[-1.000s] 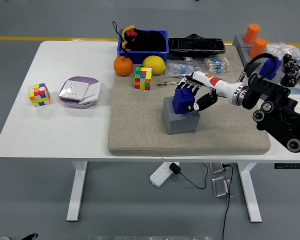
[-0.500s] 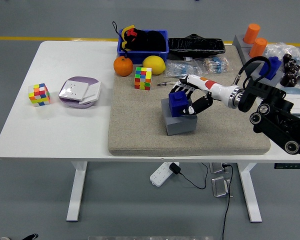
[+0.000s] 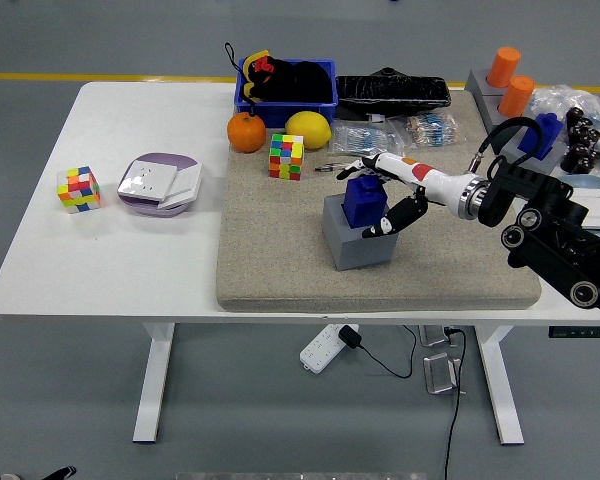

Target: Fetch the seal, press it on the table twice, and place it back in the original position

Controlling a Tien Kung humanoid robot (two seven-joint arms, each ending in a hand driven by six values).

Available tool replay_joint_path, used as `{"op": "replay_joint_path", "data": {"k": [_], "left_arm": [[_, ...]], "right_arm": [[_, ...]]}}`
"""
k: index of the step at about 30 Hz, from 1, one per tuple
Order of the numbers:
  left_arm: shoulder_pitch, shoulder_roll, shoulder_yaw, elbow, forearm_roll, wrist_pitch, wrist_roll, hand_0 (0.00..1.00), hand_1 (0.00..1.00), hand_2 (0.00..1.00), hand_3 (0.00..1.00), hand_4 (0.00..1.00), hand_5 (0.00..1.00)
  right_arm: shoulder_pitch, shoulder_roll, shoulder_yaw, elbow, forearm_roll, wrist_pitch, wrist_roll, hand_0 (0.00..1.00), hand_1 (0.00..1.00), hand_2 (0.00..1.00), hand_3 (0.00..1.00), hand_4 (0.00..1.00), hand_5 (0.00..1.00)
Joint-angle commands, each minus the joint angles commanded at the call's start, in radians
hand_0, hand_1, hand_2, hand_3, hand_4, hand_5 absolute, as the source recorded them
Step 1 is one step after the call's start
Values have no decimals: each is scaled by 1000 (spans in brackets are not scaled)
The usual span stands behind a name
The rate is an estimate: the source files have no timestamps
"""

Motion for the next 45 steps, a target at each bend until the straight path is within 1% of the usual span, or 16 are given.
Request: {"op": "replay_joint_path", "data": {"k": [5,10,12,15,18,19,24,25,30,31,35,36,37,42,43,45], "left_arm": [[3,0,2,0,-3,0,1,811,804,775,814,693,436],[2,1,0,-1,-2,0,1,811,804,776,815,693,435],[2,2,5,-1,-6,0,1,811,804,776,815,693,436],[4,1,10,0,-9,0,1,811,804,776,815,693,436],[5,1,10,0,-9,0,1,811,804,776,815,693,436],[5,1,10,-1,-8,0,1,811,804,776,815,693,435],[4,2,7,-2,-2,1,1,811,804,776,815,693,435],[4,2,11,-1,-5,0,1,810,804,775,815,694,435],[9,1,21,-1,-11,-1,3,810,804,775,815,694,435],[11,1,22,0,-12,-1,3,812,804,776,815,694,436],[10,1,26,0,-13,-1,3,812,804,776,815,694,436],[10,1,23,-1,-10,-1,3,812,804,776,815,694,436],[9,0,19,-1,-5,0,2,811,804,776,814,694,435],[9,-2,7,-2,5,1,1,811,804,776,814,694,435],[10,-3,6,-2,5,1,1,812,804,776,814,694,438],[13,-4,7,-1,2,1,1,812,804,776,814,694,438]], "right_arm": [[-8,-2,12,8,-3,-1,1,775,774,769,833,998,79],[-27,-16,45,16,8,-1,1,776,772,770,835,998,81],[-38,-25,59,12,23,2,1,784,782,772,842,998,99],[-54,-36,77,4,44,3,4,784,782,772,842,998,99],[-79,-45,106,-1,89,9,9,784,782,772,842,998,99],[-88,-48,117,-1,107,10,11,882,877,864,928,998,303],[-152,-68,201,2,222,24,8,882,877,864,928,998,303],[-169,-72,224,5,263,29,7,905,899,911,963,998,418],[-235,-90,301,25,408,56,-8,905,899,911,963,998,418],[-250,-94,315,28,433,62,-11,910,910,923,972,998,569],[-290,-99,352,32,548,78,-22,910,910,923,972,998,569],[-300,-98,363,32,562,78,-24,910,910,923,972,998,569],[-313,-98,379,31,570,74,-26,914,914,926,969,998,643],[-372,-99,429,28,618,56,-36,914,914,926,969,998,643],[-382,-99,436,28,624,54,-38,908,904,907,939,998,645],[-404,-102,448,32,636,51,-46,908,904,907,939,998,645]]}}
